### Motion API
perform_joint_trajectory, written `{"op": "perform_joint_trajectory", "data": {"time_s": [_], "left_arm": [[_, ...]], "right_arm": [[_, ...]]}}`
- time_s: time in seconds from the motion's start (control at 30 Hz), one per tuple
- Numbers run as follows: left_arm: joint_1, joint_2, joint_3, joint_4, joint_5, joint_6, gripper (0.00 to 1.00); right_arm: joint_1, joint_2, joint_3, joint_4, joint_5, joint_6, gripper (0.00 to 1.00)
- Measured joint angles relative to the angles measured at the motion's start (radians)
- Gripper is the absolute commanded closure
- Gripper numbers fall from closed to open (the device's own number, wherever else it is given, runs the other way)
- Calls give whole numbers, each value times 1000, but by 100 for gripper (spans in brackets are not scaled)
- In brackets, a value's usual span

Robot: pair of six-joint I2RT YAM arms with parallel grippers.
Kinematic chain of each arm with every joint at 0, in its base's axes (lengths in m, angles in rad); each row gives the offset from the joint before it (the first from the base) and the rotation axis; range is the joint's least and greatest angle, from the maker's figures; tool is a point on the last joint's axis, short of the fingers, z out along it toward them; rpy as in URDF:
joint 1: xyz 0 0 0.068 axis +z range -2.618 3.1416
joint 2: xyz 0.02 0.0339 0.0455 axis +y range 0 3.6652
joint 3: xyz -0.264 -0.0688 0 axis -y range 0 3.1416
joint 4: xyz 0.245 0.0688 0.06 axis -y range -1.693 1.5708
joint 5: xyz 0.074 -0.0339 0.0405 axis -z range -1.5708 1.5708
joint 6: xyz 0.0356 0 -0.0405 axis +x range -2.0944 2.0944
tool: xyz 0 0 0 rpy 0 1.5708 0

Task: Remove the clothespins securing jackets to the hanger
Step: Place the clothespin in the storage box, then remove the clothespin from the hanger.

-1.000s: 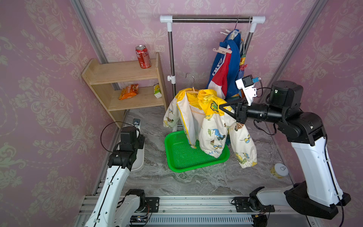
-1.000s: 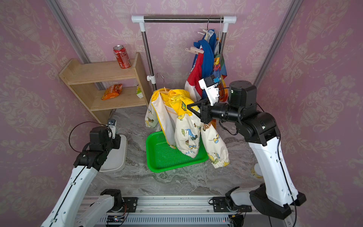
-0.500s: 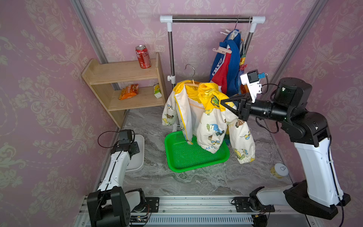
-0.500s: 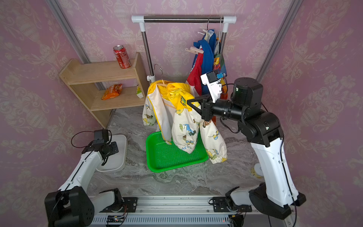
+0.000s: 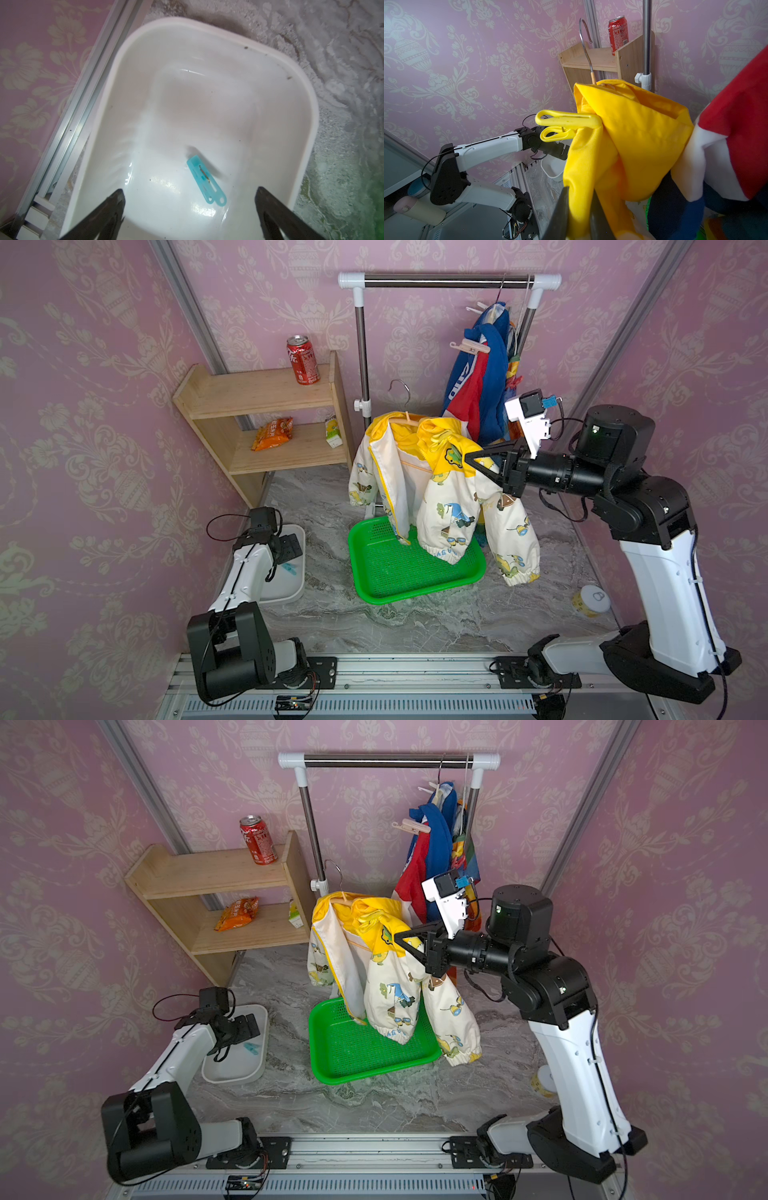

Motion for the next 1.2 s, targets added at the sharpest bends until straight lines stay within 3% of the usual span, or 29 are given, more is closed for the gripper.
{"op": "perform_joint_trajectory", "data": {"time_s": [0.13,0.3,0.4,0.57,0.7,0.9,1.03,1.2], "left_arm": [[0,-143,43,-19,56,2,4],[-5,-275,235,14,327,-108,14],[-36,-282,314,143,518,-277,16],[-147,-234,267,515,748,-689,18],[-232,-186,224,698,805,-940,18],[-304,-181,280,772,840,-1108,14],[-342,-181,332,765,845,-1143,17],[-406,-181,367,681,834,-1098,24]], "right_arm": [[0,-21,-61,21,31,2,100],[2,-35,-117,57,80,4,100],[26,-43,-155,101,145,3,100],[114,-44,-227,184,296,-10,100],[188,3,-212,210,390,-46,100],[309,156,-117,224,541,-138,100],[375,255,-61,225,608,-211,100],[390,333,-11,230,629,-244,100]]}}
